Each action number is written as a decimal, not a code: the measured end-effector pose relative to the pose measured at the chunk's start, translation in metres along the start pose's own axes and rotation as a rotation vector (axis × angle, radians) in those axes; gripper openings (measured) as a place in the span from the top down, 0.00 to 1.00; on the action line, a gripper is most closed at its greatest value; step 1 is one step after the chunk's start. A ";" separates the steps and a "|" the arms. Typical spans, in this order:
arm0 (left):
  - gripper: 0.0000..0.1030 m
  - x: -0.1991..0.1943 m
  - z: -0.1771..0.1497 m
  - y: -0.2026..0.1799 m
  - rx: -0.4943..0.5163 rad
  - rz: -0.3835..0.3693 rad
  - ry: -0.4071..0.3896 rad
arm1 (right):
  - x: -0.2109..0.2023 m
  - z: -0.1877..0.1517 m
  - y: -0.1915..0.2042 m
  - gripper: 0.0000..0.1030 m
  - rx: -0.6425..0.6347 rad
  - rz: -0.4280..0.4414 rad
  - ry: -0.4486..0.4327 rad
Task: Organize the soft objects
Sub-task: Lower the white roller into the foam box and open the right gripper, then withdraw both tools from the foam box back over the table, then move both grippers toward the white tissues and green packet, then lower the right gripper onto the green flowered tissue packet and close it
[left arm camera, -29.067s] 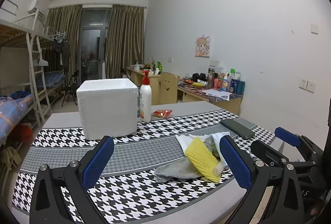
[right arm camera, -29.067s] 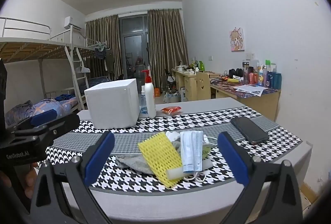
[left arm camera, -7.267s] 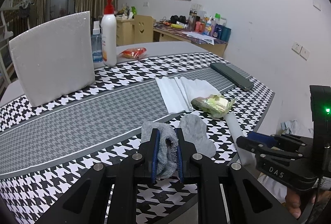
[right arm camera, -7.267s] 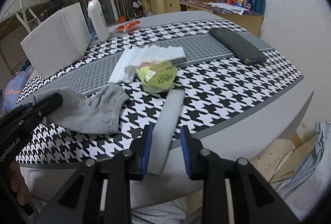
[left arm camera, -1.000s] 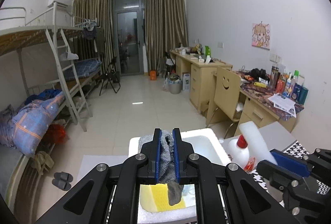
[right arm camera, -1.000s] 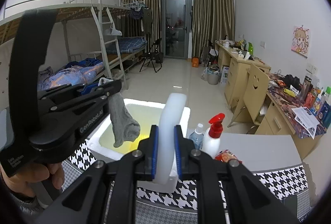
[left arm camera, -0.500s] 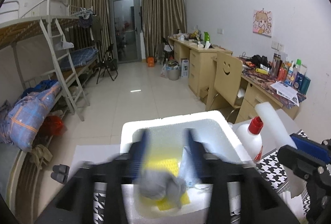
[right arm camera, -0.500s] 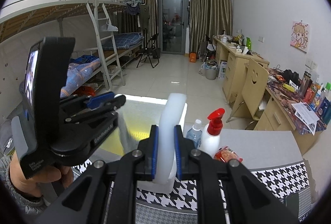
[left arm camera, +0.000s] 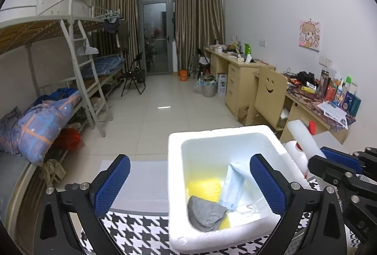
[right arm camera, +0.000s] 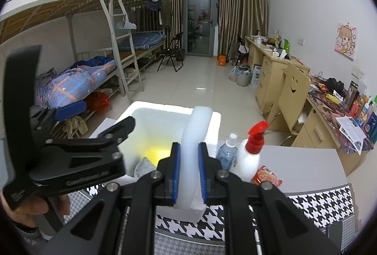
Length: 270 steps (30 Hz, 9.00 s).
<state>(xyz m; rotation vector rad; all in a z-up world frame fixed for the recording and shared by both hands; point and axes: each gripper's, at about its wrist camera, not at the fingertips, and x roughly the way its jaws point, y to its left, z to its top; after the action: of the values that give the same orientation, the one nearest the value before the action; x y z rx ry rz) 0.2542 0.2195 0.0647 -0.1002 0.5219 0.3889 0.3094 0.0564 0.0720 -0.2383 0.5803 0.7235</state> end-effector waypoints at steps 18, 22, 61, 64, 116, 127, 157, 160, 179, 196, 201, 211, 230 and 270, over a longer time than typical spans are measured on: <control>0.01 -0.018 -0.023 0.028 -0.033 0.060 0.000 | 0.038 0.010 0.017 0.81 0.001 0.011 0.054; 0.01 -0.018 -0.027 0.031 -0.042 0.060 0.008 | 0.047 0.011 0.015 0.81 0.016 0.031 0.069; 0.01 -0.093 -0.035 0.002 -0.019 0.046 -0.071 | -0.051 -0.012 0.017 0.15 0.028 -0.021 -0.080; 0.01 -0.101 -0.037 0.000 -0.016 0.047 -0.083 | -0.060 -0.016 0.016 0.15 0.027 -0.029 -0.092; 0.01 -0.200 -0.093 -0.083 0.051 -0.077 -0.163 | -0.179 -0.105 -0.030 0.12 0.077 -0.104 -0.211; 0.01 -0.200 -0.110 -0.104 0.053 -0.099 -0.189 | -0.177 -0.126 -0.046 0.12 0.110 -0.153 -0.191; 0.01 -0.173 -0.139 -0.142 0.062 -0.224 -0.175 | -0.162 -0.166 -0.087 0.12 0.188 -0.187 -0.149; 0.01 -0.169 -0.142 -0.145 0.064 -0.239 -0.162 | -0.161 -0.170 -0.089 0.12 0.196 -0.192 -0.142; 0.01 -0.139 -0.157 -0.176 0.085 -0.283 -0.088 | -0.156 -0.194 -0.116 0.12 0.223 -0.201 -0.130; 0.01 -0.109 -0.166 -0.211 0.104 -0.303 0.000 | -0.148 -0.222 -0.148 0.12 0.245 -0.215 -0.079; 0.01 -0.102 -0.168 -0.217 0.100 -0.323 0.016 | -0.144 -0.227 -0.159 0.12 0.254 -0.215 -0.062; 0.01 -0.091 -0.172 -0.225 0.104 -0.326 0.041 | -0.140 -0.237 -0.169 0.12 0.257 -0.214 -0.043; 0.01 -0.067 -0.184 -0.225 0.113 -0.301 0.090 | -0.110 -0.256 -0.167 0.12 0.256 -0.174 0.048; 0.01 -0.040 -0.191 -0.235 0.108 -0.318 0.182 | -0.071 -0.275 -0.148 0.59 0.193 -0.038 0.208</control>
<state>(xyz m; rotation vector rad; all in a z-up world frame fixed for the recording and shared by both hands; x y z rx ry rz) 0.2244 -0.0469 -0.0809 -0.1126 0.6932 0.0403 0.2539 -0.2007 -0.1111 -0.1447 0.8366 0.6053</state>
